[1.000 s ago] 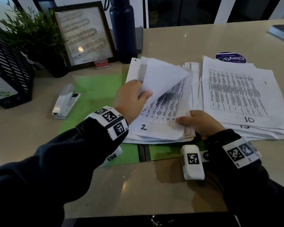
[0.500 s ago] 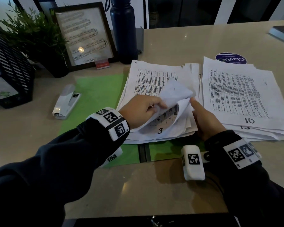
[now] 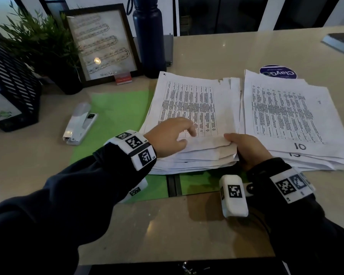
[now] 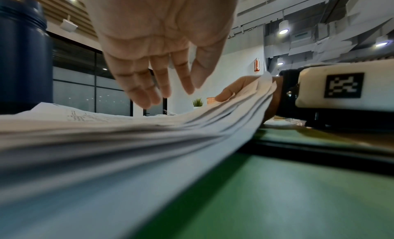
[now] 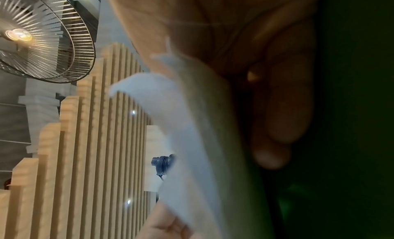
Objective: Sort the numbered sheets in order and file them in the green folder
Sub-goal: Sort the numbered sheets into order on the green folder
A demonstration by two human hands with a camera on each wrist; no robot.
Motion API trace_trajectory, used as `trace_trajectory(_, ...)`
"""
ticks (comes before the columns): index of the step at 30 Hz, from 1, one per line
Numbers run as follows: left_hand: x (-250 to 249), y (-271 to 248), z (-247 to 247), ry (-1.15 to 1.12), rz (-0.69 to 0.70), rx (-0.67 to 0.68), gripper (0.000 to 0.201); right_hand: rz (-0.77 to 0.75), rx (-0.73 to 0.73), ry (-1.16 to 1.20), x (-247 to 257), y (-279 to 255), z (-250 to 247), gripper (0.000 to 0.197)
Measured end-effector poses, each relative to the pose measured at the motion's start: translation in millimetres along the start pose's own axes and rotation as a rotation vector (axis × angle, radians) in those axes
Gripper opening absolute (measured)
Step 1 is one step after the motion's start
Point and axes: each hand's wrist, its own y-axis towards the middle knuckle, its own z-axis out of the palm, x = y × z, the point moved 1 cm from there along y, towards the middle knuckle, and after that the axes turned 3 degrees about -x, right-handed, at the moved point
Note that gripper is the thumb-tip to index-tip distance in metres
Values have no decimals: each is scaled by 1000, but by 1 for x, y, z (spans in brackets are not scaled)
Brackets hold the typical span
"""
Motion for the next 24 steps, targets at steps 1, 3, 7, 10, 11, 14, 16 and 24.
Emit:
trace_trajectory(1,0,0,0,10,-25,27,37,-4,3,-2,0,0,0,32)
trace_trajectory(3,-1,-1,4,77,-52,155,55,-17,5,4,1,-1,0,28)
trace_trajectory(7,1,-1,4,168,-74,219,82,-32,89,-45,1,-2,0,30)
trace_trajectory(10,6,0,5,257,-157,247,96,-68,159,-140,0,-2,-2,27)
trace_trajectory(11,7,0,6,278,-177,264,97,-85,197,-168,0,-3,-3,19)
trace_trajectory(14,6,2,7,320,-192,268,93,-162,258,-277,-1,-3,-5,17)
trace_trajectory(16,5,3,9,351,-185,244,88,-213,240,-320,-4,-2,-6,25)
trace_trajectory(24,1,12,18,477,-91,148,97,-259,304,-175,-6,-6,-2,49)
